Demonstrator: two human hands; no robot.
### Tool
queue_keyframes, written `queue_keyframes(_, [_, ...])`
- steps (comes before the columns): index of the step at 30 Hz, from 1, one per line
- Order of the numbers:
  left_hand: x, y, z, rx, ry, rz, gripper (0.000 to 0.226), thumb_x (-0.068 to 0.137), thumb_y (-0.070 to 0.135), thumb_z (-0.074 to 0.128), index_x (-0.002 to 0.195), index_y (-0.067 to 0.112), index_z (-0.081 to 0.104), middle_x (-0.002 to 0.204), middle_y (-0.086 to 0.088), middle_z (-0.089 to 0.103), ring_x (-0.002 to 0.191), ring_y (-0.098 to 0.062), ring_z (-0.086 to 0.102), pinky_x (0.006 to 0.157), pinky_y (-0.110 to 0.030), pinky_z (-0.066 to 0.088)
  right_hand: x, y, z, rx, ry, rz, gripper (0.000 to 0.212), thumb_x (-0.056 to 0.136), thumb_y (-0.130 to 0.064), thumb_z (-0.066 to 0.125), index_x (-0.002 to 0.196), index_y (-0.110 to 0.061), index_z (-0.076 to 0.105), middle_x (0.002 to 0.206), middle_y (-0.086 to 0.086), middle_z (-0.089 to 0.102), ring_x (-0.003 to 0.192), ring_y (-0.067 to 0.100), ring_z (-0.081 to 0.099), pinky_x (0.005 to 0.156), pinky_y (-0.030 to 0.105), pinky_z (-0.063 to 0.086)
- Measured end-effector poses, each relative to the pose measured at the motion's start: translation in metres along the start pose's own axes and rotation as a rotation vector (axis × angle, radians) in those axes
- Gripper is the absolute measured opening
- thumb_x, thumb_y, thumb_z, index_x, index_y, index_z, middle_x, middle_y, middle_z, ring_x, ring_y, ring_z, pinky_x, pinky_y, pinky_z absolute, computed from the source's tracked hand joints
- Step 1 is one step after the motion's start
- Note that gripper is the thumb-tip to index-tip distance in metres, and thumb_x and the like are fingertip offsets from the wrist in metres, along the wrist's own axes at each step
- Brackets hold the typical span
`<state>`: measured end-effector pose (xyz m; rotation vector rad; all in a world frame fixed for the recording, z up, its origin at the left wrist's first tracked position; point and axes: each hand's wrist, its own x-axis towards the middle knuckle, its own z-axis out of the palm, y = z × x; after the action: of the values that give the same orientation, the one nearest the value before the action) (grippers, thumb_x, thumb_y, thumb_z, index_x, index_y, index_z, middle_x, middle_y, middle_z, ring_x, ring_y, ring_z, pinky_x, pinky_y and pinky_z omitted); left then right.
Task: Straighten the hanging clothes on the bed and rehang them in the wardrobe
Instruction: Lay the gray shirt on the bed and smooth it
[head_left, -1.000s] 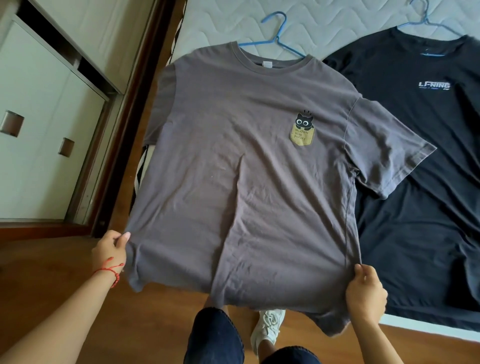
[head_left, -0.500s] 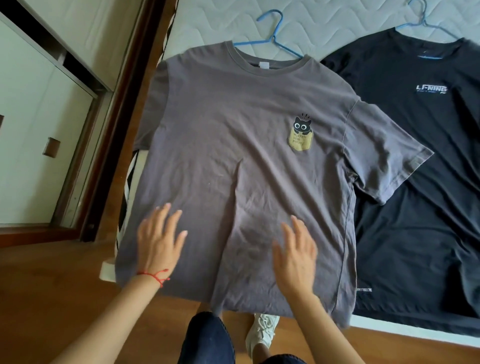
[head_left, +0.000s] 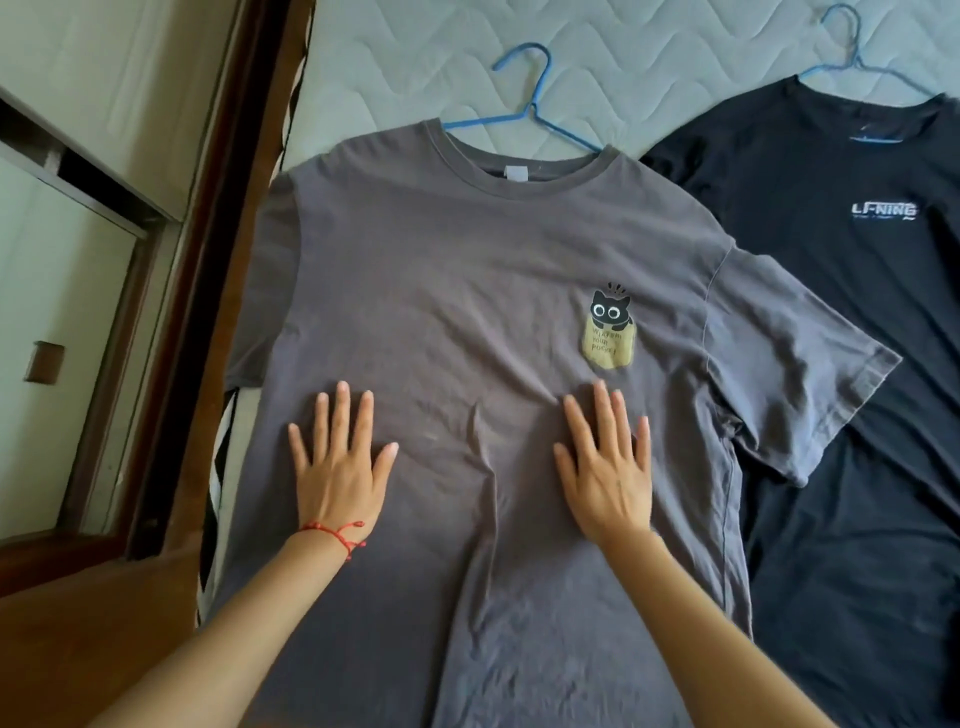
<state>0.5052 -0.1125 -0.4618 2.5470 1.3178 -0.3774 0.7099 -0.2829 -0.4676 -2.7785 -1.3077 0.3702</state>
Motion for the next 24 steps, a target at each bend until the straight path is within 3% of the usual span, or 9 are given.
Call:
queue_keyframes(4, [0.054,0.02,-0.024,-0.014,0.073,0.177,0.067,0.091,0.052,0.022,0.138,0.008,0.04,0.146,-0.019,0.037,0.134,-0.042,0.034,0.1,-0.065,0.031,0.089,0.017,-0.022,0.036,0.089,0.066,0.054,0.093,-0.036,0.039,0.142,-0.014,0.036,0.153,0.012,0.025,0.142,0.028,0.022,0.115,0.047,0.008])
queue_keyframes(7, [0.107,0.047,-0.045,-0.113,0.178,0.272,0.059,0.089,0.043,0.034,0.136,0.009,0.044,0.146,-0.018,0.037,0.134,-0.042,0.035,0.099,-0.062,0.035,0.134,0.035,-0.022,0.087,0.075,0.204,0.056,0.095,-0.037,0.038,0.146,-0.018,0.025,0.157,0.006,0.012,0.146,0.024,0.007,0.117,0.044,-0.001])
queue_keyframes(11, [0.179,0.089,-0.068,-0.304,0.299,0.315,0.052,0.088,0.033,0.042,0.128,0.001,0.051,0.141,-0.022,0.043,0.131,-0.043,0.039,0.103,-0.051,0.036,0.141,0.043,-0.011,0.074,0.109,0.225,0.062,0.088,-0.044,0.026,0.144,-0.019,0.03,0.155,0.006,0.021,0.144,0.025,0.016,0.116,0.04,0.0])
queue_keyframes(15, [0.248,0.136,-0.084,-0.436,0.3,0.224,0.043,0.09,0.021,0.052,0.126,0.0,0.051,0.138,-0.019,0.047,0.132,-0.034,0.04,0.104,-0.043,0.033,0.143,0.045,-0.008,0.066,0.144,0.228,0.061,0.085,-0.04,0.031,0.141,-0.016,0.038,0.152,0.009,0.03,0.14,0.025,0.021,0.114,0.042,0.007])
queue_keyframes(19, [0.304,0.179,-0.089,-0.512,0.241,0.095,0.039,0.092,0.022,0.047,0.126,0.003,0.051,0.133,-0.016,0.052,0.125,-0.032,0.043,0.098,-0.041,0.034,0.146,0.047,-0.007,0.042,0.162,0.223,0.06,0.082,-0.037,0.035,0.137,-0.014,0.044,0.148,0.012,0.037,0.137,0.026,0.022,0.113,0.041,0.008])
queue_keyframes(22, [0.326,0.205,-0.098,-0.728,0.261,-0.092,0.028,0.09,0.014,0.045,0.104,-0.006,0.059,0.112,-0.026,0.062,0.107,-0.039,0.053,0.085,-0.036,0.034,0.148,0.049,-0.005,0.03,0.156,0.22,0.061,0.08,-0.037,0.037,0.135,-0.014,0.046,0.146,0.013,0.039,0.136,0.027,0.025,0.113,0.04,0.005])
queue_keyframes(24, [0.341,0.215,-0.106,-0.916,0.185,-0.289,0.026,0.091,0.012,0.042,0.092,-0.007,0.06,0.107,-0.028,0.063,0.103,-0.039,0.056,0.084,-0.033,0.036,0.149,0.05,-0.004,0.024,0.16,0.217,0.061,0.078,-0.037,0.039,0.135,-0.014,0.046,0.145,0.013,0.041,0.135,0.027,0.026,0.112,0.041,0.006])
